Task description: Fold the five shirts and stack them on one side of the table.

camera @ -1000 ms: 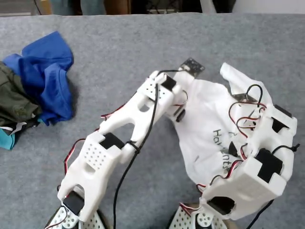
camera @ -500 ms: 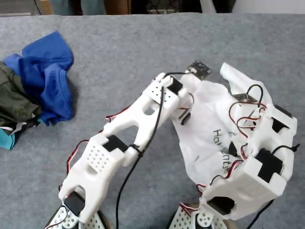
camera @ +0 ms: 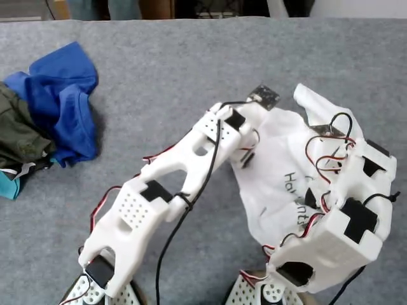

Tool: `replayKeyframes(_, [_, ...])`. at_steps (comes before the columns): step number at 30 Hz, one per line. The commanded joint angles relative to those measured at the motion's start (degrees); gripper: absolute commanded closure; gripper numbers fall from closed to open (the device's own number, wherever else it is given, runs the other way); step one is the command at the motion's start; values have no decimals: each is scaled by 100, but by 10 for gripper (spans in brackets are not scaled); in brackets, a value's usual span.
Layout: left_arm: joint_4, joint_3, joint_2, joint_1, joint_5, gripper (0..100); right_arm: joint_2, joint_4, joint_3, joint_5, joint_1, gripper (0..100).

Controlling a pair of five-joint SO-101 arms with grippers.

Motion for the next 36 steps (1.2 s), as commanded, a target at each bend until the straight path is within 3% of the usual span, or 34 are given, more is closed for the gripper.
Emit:
replayKeyframes(1, [-26,-312,88,-48,88,805,48,-88,-180,-62,44,980])
replayKeyframes(6, [492,-963,519,-22,88,809,48,-88,-180,-62,44,980])
replayKeyframes(12, [888,-1886,1029,22,88,939,48,-88,-180,-62,44,980])
replayKeyframes(23, [1741,-2941,1442,40,105,972,48,-97,-180,-70,44,980])
replayKeyframes(27, [2681,-3776,1424,-268,70,972,-66,62,-233,-35,44,980])
replayKeyframes(30, [2760,-3987,1327,-769,88,973,-470,774,-646,-18,44,964])
replayKeyframes(36, [2760,-2589,-466,-1859,-369,973,-1596,2048,-2009,220,44,876])
